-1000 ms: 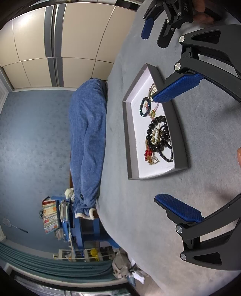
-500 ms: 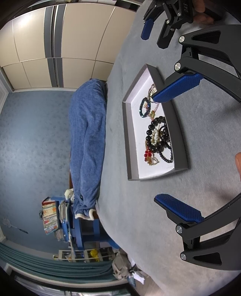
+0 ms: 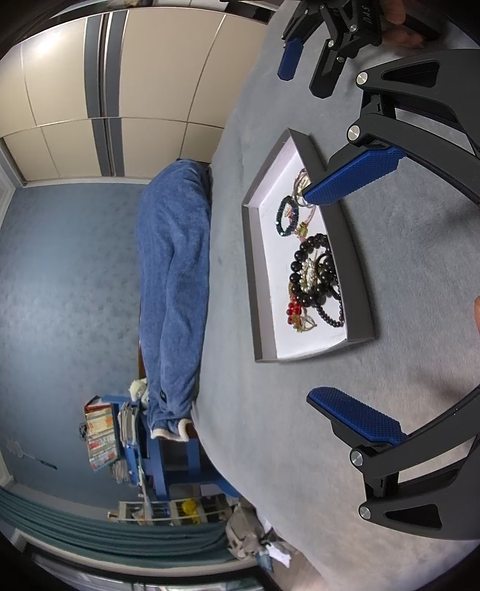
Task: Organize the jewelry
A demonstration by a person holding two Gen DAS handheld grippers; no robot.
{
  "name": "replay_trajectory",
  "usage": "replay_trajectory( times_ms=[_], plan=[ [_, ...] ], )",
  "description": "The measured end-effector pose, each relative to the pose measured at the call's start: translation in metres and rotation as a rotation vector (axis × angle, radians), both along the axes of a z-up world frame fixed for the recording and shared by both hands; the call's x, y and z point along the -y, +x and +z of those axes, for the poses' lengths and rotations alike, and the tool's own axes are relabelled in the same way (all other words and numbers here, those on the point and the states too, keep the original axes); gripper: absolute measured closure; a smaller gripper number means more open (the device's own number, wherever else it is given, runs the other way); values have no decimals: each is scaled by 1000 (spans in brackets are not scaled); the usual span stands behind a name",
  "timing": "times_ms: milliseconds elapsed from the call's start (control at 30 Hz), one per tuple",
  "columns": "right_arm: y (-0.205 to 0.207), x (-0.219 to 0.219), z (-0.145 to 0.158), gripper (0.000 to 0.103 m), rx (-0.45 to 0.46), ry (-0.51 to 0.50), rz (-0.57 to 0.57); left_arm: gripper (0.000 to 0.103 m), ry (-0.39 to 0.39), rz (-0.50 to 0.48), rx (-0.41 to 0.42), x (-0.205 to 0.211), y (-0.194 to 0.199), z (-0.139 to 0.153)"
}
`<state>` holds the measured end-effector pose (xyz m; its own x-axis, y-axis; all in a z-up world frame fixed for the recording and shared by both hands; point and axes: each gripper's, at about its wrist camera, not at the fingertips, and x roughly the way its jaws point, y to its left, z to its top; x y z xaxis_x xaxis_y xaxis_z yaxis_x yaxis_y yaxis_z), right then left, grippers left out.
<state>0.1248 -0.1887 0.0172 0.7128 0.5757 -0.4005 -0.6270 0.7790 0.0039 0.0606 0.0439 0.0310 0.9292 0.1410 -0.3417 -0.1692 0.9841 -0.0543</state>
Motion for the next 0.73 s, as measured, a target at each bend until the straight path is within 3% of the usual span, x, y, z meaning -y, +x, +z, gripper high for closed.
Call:
replay_trajectory(
  times_ms=[733],
  plan=[
    [-2, 0, -1, 6, -3, 0, 0, 5, 18, -33, -8, 2, -1, 0]
  ],
)
